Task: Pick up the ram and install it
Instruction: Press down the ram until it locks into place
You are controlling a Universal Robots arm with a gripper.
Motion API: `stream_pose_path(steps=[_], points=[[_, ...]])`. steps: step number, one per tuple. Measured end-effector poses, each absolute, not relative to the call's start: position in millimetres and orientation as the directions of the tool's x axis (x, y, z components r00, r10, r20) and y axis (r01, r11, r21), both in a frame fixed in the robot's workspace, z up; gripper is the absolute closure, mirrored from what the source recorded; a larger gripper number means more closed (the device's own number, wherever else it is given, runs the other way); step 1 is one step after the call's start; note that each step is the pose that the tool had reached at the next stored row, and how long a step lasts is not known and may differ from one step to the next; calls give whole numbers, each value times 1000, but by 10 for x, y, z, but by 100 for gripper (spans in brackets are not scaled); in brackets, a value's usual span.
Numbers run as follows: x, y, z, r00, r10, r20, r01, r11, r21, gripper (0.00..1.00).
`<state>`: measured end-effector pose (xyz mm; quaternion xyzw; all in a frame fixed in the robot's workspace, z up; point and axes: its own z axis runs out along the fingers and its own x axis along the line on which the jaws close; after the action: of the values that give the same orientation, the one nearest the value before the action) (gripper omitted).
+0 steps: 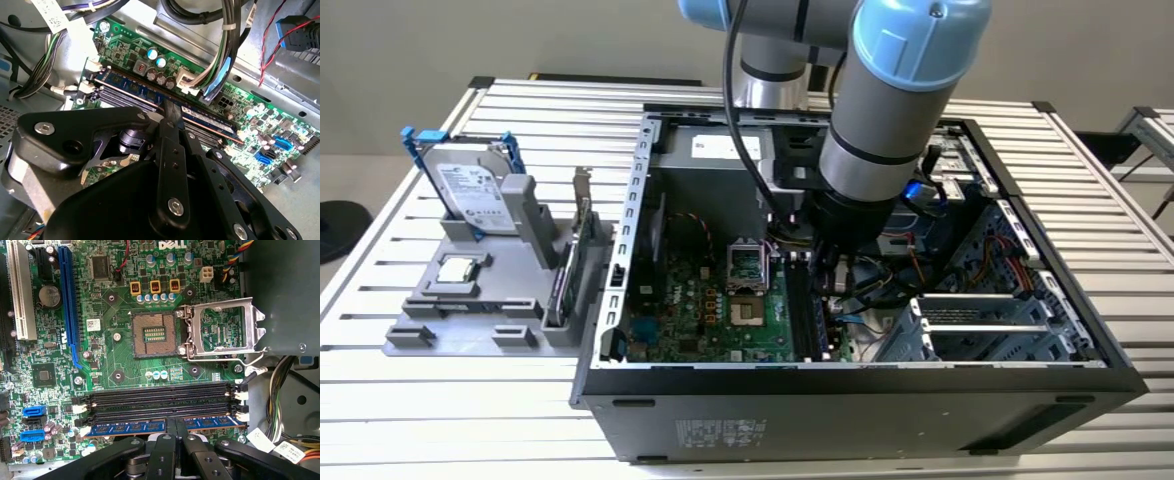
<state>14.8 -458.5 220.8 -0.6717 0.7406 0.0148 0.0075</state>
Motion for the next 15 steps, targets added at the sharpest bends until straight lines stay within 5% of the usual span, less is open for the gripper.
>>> stream_pose_path(steps=[15], points=[[148,-4584,2396,-98,-995,-31,-995,97,12,100]])
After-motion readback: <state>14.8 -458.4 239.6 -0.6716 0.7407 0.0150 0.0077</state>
